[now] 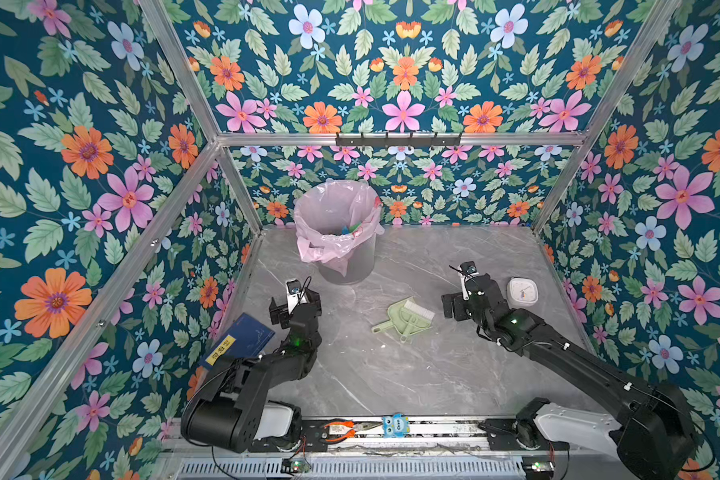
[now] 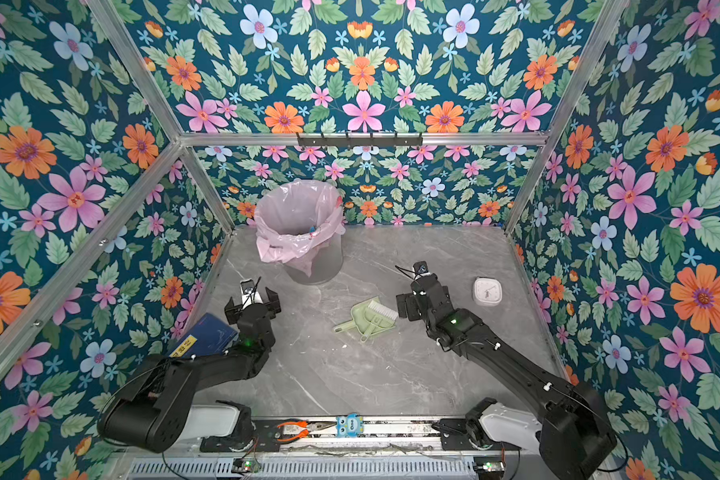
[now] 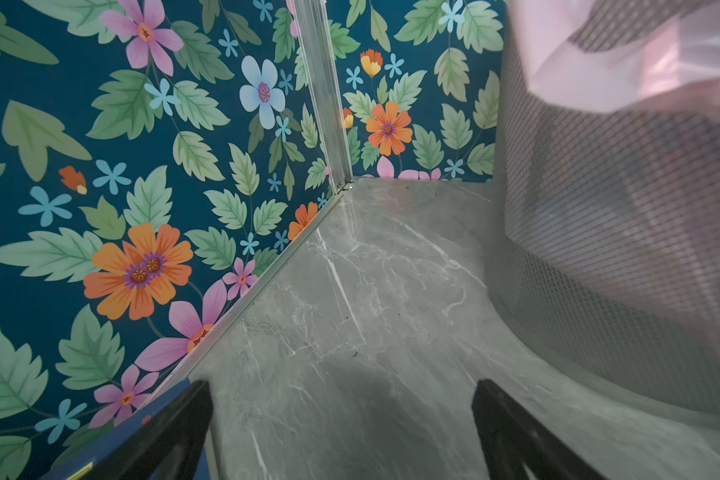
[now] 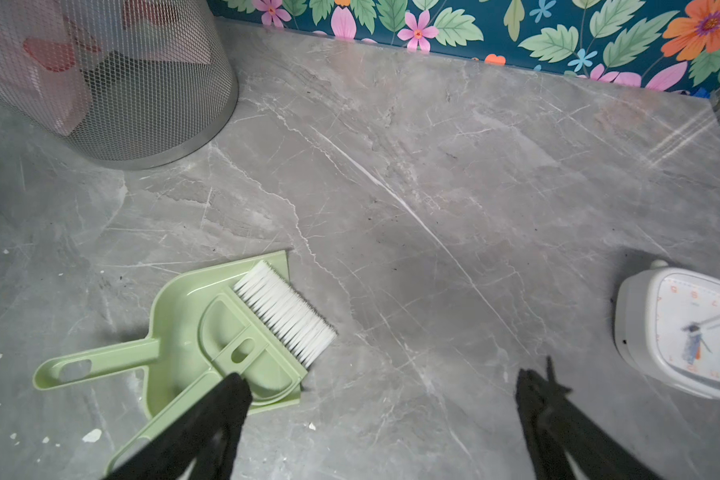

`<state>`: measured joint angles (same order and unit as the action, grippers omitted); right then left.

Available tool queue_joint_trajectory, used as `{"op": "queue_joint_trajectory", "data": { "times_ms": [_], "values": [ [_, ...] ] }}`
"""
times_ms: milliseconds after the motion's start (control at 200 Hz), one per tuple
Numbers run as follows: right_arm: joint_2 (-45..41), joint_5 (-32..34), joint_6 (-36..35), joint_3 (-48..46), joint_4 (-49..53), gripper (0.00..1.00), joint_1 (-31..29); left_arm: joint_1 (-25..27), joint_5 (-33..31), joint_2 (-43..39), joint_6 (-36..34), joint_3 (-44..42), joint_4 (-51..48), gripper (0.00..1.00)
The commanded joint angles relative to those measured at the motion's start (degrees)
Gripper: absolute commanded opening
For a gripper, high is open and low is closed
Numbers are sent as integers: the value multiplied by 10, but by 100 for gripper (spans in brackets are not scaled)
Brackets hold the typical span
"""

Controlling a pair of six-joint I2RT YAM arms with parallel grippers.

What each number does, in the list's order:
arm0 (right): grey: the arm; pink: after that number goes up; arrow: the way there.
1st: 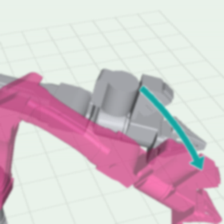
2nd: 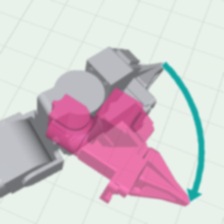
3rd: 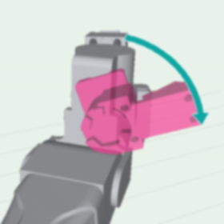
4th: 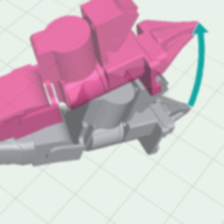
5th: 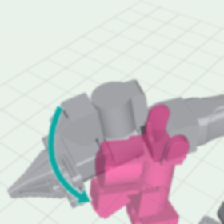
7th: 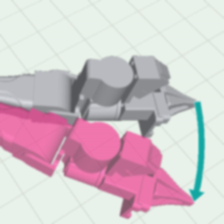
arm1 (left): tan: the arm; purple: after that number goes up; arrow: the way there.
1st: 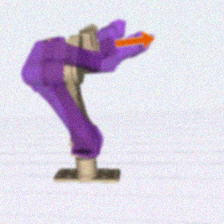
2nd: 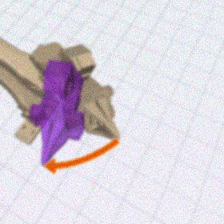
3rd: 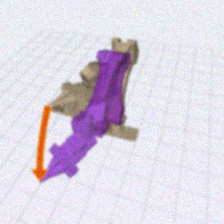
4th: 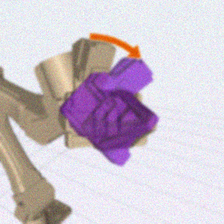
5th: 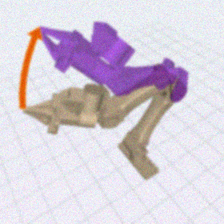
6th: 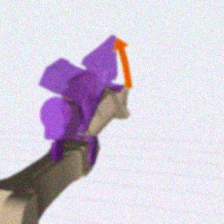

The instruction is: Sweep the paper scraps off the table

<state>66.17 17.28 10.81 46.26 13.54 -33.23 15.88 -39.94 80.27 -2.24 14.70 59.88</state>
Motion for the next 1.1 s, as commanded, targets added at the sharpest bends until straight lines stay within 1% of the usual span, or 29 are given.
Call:
{"op": "queue_joint_trajectory", "data": {
  "times_ms": [0, 45, 140, 215, 260, 310, 325, 355, 370, 385, 405, 420, 475, 535, 560, 580, 610, 655, 700, 760, 820, 850, 860, 905, 955, 975, 1015, 1065, 1095],
  "values": [
    [-9, 39, -26, -6, -16, 100, 5, -33, 56, 62, -15, -27, 172, 100],
    [-12, 51, -40, -14, -35, 100, 9, -37, 58, 99, -35, -27, 231, 100],
    [-25, 103, -77, -54, -111, 100, 22, -43, 76, 102, -23, -28, 221, 100],
    [-31, 129, -93, -86, -158, 100, 61, -67, 113, 93, -2, -34, 214, 100],
    [-34, 126, -94, -107, -184, 100, 97, -82, 146, 89, 11, -31, 195, 100],
    [-34, 113, -89, -131, -218, 100, 138, -101, 217, 100, 23, -25, 160, 100],
    [-33, 110, -84, -137, -224, 100, 149, -106, 231, 118, 18, -19, 178, 100],
    [-30, 102, -70, -144, -233, 100, 167, -108, 215, 147, 6, -11, 224, 100],
    [-27, 98, -67, -148, -242, 100, 174, -108, 214, 142, 10, -5, 204, 100],
    [-23, 97, -65, -153, -256, 99, 180, -111, 222, 129, 24, 3, 157, 100],
    [-15, 99, -65, -162, -276, 100, 187, -117, 230, 110, 38, 12, 102, 100],
    [-9, 101, -66, -168, -291, 100, 191, -123, 236, 107, 44, 14, 90, 100],
    [23, 106, -69, -192, -352, 100, 205, -131, 246, 133, 31, 3, 167, 100],
    [69, 111, -88, -224, -441, 100, 213, -131, 249, 116, 42, 4, 128, 100],
    [92, 120, -96, -243, -491, 100, 214, -131, 247, 119, 42, 3, 135, 100],
    [110, 124, -120, -256, -568, 100, 218, -131, 246, 124, 36, 2, 151, 100],
    [120, 139, -134, -261, -593, 100, 215, -131, 245, 130, 31, 2, 163, 100],
    [133, 59, -120, -275, -619, 100, 247, -131, 247, 123, 34, 4, 142, 100],
    [152, 32, -103, -278, -650, 100, 273, -130, 245, 128, 32, 4, 154, 100],
    [131, -7, -72, -263, -575, 100, 295, -129, 244, 124, 33, 5, 143, 100],
    [164, -73, -63, -298, -669, 100, 327, -130, 244, 129, 32, 4, 156, 100],
    [187, -70, -65, -307, -735, 100, 332, -130, 244, 126, 32, 5, 149, 100],
    [183, -71, -64, -306, -727, 100, 332, -129, 244, 125, 33, 5, 147, 100],
    [152, -93, -55, -280, -607, 99, 333, -129, 244, 128, 31, 4, 155, 100],
    [182, -89, -69, -296, -699, 100, 334, -130, 244, 126, 32, 5, 150, 100],
    [177, -89, -69, -295, -692, 100, 333, -130, 244, 128, 31, 4, 154, 100],
    [154, -93, -57, -283, -619, 100, 334, -129, 246, 126, 32, 4, 151, 100],
    [179, -87, -70, -296, -691, 100, 333, -130, 246, 128, 31, 4, 154, 100],
    [171, -84, -69, -295, -675, 100, 332, -130, 246, 127, 32, 4, 152, 100]
  ]
}}
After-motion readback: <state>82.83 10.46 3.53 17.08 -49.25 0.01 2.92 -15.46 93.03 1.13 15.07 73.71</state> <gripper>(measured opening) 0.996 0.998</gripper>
